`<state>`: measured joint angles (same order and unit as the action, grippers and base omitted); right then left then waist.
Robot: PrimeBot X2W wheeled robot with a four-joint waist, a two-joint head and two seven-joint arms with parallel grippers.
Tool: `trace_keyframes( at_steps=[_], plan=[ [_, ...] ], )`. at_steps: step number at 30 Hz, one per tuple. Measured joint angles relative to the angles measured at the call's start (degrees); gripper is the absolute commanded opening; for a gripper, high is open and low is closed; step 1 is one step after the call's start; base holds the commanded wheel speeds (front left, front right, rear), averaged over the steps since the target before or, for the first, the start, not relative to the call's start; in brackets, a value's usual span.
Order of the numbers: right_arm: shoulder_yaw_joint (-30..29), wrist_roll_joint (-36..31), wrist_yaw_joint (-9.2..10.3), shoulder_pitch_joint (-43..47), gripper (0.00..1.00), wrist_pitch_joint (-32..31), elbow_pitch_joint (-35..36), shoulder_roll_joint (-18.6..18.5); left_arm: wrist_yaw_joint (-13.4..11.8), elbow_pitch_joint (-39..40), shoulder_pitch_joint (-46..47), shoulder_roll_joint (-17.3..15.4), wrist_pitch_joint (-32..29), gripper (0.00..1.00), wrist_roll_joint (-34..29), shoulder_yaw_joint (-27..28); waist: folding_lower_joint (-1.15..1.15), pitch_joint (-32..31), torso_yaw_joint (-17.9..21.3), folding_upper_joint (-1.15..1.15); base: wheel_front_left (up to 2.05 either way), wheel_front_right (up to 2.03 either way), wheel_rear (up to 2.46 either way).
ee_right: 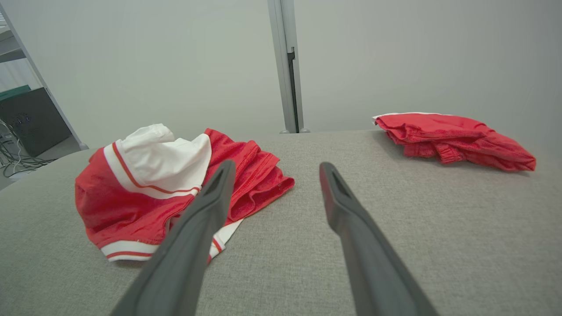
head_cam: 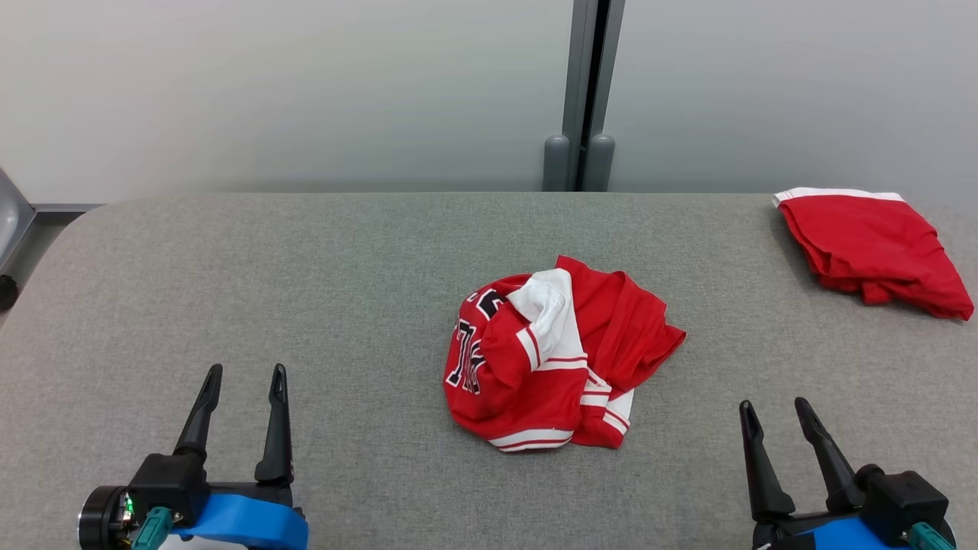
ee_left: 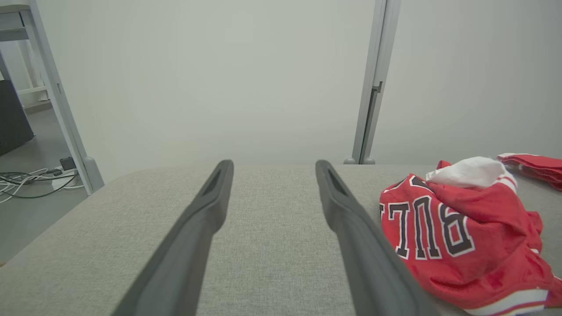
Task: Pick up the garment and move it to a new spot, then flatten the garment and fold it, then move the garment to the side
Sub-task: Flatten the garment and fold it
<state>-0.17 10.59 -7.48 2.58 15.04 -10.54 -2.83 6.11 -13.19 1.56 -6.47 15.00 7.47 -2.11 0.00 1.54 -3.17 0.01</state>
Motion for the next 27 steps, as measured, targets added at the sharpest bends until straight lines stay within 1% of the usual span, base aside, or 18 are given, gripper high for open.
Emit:
trace_keyframes(
  at_steps=[20,27],
  plan=[
    [0.15,0.08,0.00,-0.38,1.00,0.00,-1.42,0.00,0.83,-0.32,0.06,0.87,0.00,1.00,-1.52,1.08,0.00,-0.22,-0.23,0.00,0.00,0.00,0.00],
    [2.25,-0.92,0.00,-6.36,1.00,-0.92,-2.20,0.00,0.99,-0.75,1.40,1.02,-0.01,1.00,-1.52,0.73,0.00,0.83,-1.36,0.00,0.00,0.00,0.00]
  ],
)
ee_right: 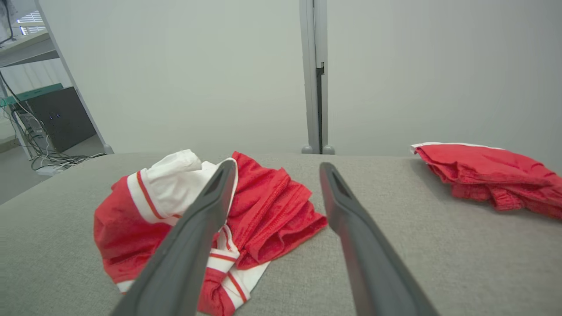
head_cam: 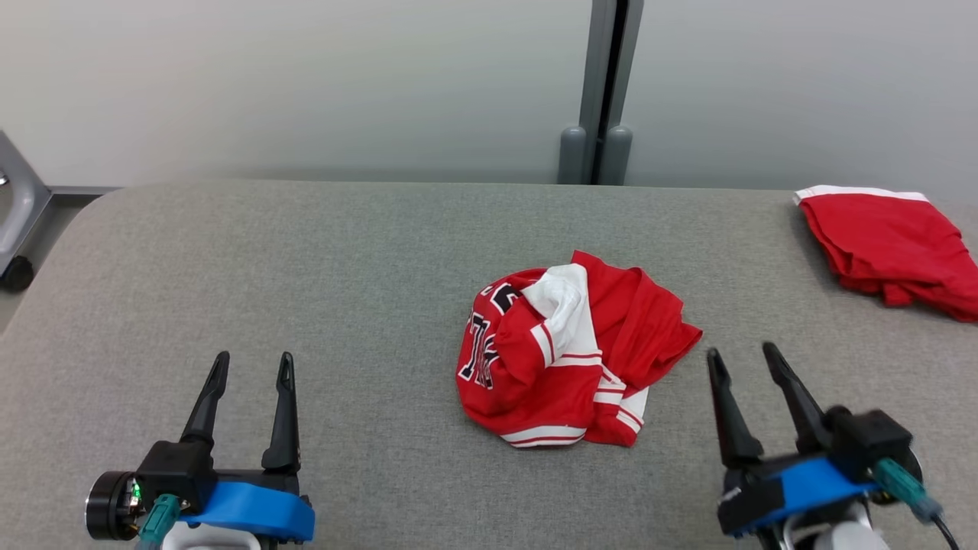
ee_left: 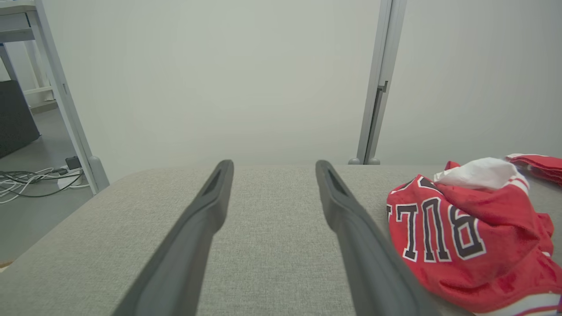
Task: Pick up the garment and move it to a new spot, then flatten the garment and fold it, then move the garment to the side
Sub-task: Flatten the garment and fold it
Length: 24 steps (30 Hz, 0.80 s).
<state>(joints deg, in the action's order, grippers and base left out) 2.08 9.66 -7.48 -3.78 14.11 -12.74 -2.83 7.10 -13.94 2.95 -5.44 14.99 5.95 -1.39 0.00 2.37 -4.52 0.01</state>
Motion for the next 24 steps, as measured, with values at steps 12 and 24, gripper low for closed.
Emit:
trace_keyframes(
  at_steps=[12,24],
  plan=[
    [7.30,0.63,-0.01,-12.61,1.00,-5.06,-12.28,0.02,0.11,-0.13,2.29,0.94,0.00,1.00,0.08,-1.46,-0.01,2.91,-4.36,-0.01,0.00,0.00,0.00],
    [8.95,4.35,0.00,-16.23,1.00,-2.35,-28.93,0.04,0.29,-0.76,3.40,1.44,0.00,1.00,0.18,-2.12,0.00,5.46,-9.17,-0.01,0.00,0.00,0.00]
  ],
)
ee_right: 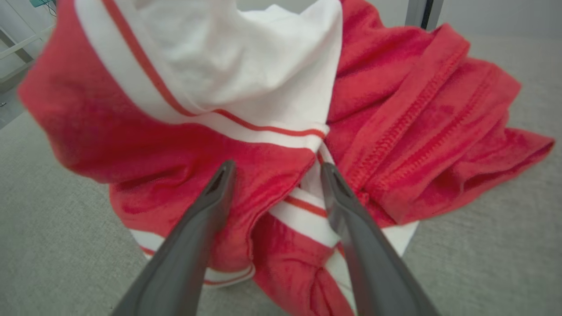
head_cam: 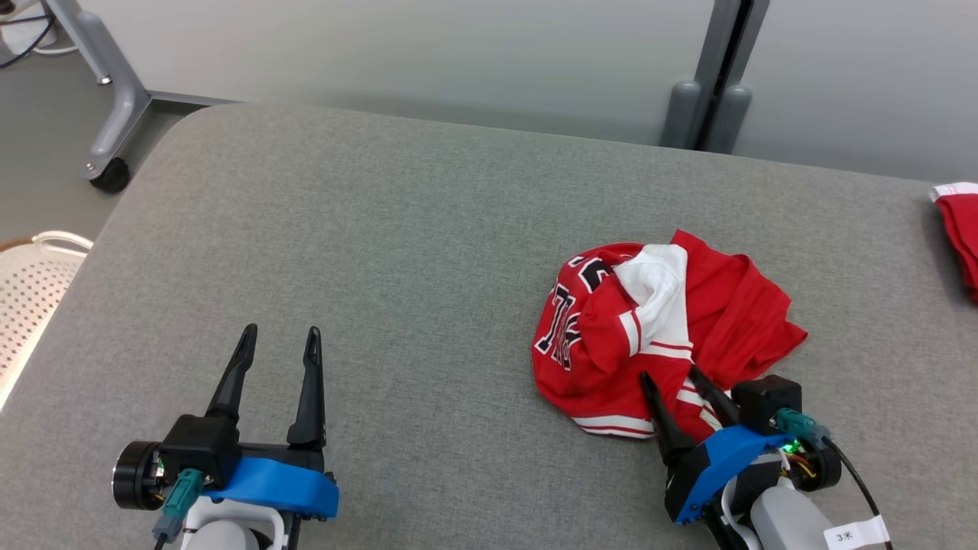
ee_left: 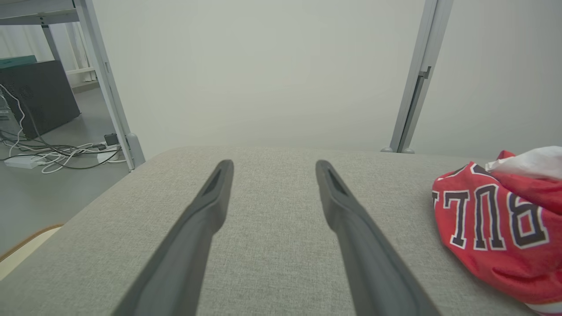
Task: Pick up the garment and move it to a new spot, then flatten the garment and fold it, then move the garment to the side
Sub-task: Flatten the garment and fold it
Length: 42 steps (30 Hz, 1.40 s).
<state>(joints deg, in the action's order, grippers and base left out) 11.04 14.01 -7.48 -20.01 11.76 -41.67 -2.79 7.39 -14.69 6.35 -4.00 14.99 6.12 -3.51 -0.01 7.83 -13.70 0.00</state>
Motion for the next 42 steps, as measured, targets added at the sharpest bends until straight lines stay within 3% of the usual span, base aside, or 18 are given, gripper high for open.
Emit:
trace_keyframes(
  at_steps=[8,9,10,11,16,22,34,42],
  plan=[
    [4.12,3.37,-0.01,-3.44,1.00,2.09,-6.27,0.01,0.01,-0.13,0.64,0.08,0.01,1.00,0.00,-0.91,0.00,0.54,-1.48,0.00,0.00,0.00,0.00],
    [4.68,4.11,-0.01,-3.88,0.41,2.32,-6.93,0.01,0.01,-0.18,0.65,0.08,0.00,1.00,0.00,-0.96,0.00,0.57,-1.59,0.00,0.00,0.00,0.00],
    [5.15,4.92,0.00,-4.31,0.13,2.46,-7.61,0.02,0.01,-0.23,0.70,0.08,0.01,1.00,0.00,-1.01,0.00,0.57,-1.67,0.00,0.00,0.00,0.00],
    [5.54,5.41,0.00,-4.70,0.00,2.53,-8.17,0.01,0.01,-0.29,0.73,0.07,0.01,1.00,0.00,-1.05,0.00,0.53,-1.72,0.00,0.00,0.00,0.00],
    [5.65,6.21,-0.01,-6.55,0.00,3.07,-8.88,0.03,0.01,-0.46,0.71,-0.01,0.00,1.00,0.18,-1.03,0.00,0.19,-1.41,0.00,0.00,0.00,0.00],
    [-0.11,2.98,-0.01,-5.13,0.00,3.21,-0.49,-1.49,0.01,-0.51,-0.25,-0.04,0.00,1.00,0.18,-0.55,0.01,-0.74,0.54,0.00,0.00,0.00,0.00],
    [-8.56,0.05,-0.01,3.19,0.00,3.22,14.75,-8.62,0.01,-0.40,-0.50,0.29,0.00,1.00,0.35,-0.76,0.01,-2.35,5.31,0.00,0.00,0.00,0.00],
    [-9.59,-0.86,0.00,4.00,0.00,2.11,21.36,-8.70,0.01,-0.47,-0.71,0.43,0.01,1.00,0.37,-1.00,0.01,-3.08,5.40,0.00,0.00,0.00,0.00]
  ],
)
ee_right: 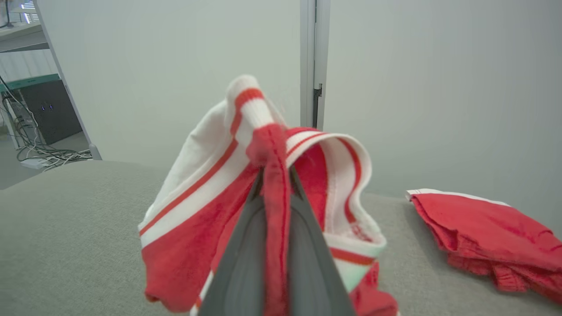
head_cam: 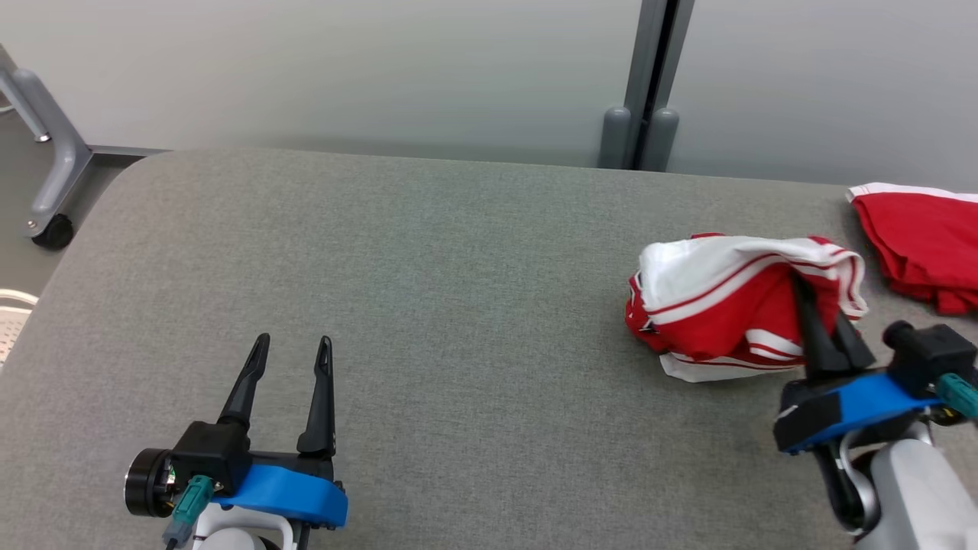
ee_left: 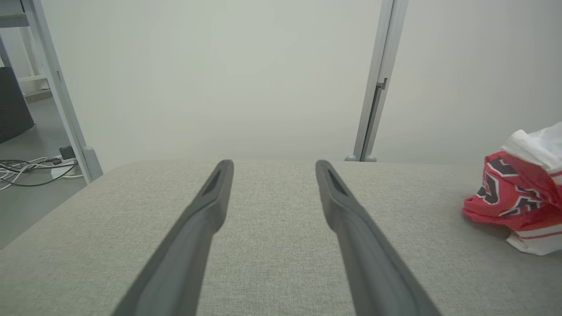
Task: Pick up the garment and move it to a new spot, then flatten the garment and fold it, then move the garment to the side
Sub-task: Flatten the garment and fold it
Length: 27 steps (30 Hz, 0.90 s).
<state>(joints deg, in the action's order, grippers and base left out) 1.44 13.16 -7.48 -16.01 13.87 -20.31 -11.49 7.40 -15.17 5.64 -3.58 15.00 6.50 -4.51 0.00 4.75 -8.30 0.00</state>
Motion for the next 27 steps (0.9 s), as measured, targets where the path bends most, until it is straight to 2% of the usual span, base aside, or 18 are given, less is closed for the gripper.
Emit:
trace_keyframes(
  at_steps=[8,15,25,26,27],
  plan=[
    [7.26,-1.42,0.00,-3.78,0.00,-2.78,0.80,5.83,0.01,-0.23,0.07,0.11,0.00,1.00,0.44,-0.12,0.00,-0.04,-2.96,0.00,0.00,0.00,0.00],
    [15.91,-0.46,0.00,-8.58,0.00,-2.68,-6.54,8.48,0.01,-0.62,0.19,0.24,0.00,1.00,0.59,-0.15,0.00,0.45,-6.66,0.00,0.00,0.00,0.00],
    [35.26,14.92,0.00,-18.58,0.00,0.02,-15.12,8.66,0.01,-1.34,1.22,0.42,0.00,1.00,1.32,-1.24,-0.01,2.71,-9.73,0.00,0.00,0.00,0.00],
    [37.10,15.49,0.00,-19.28,0.15,0.10,-16.44,8.66,0.01,-1.43,1.48,0.42,0.00,1.00,1.49,-1.27,-0.01,2.88,-9.90,0.00,0.00,0.00,0.00],
    [38.71,16.26,0.00,-19.71,0.42,0.19,-17.48,8.66,0.01,-1.54,1.63,0.42,0.00,1.00,1.51,-1.34,-0.01,3.02,-10.03,0.00,0.00,0.00,0.00]
  ],
)
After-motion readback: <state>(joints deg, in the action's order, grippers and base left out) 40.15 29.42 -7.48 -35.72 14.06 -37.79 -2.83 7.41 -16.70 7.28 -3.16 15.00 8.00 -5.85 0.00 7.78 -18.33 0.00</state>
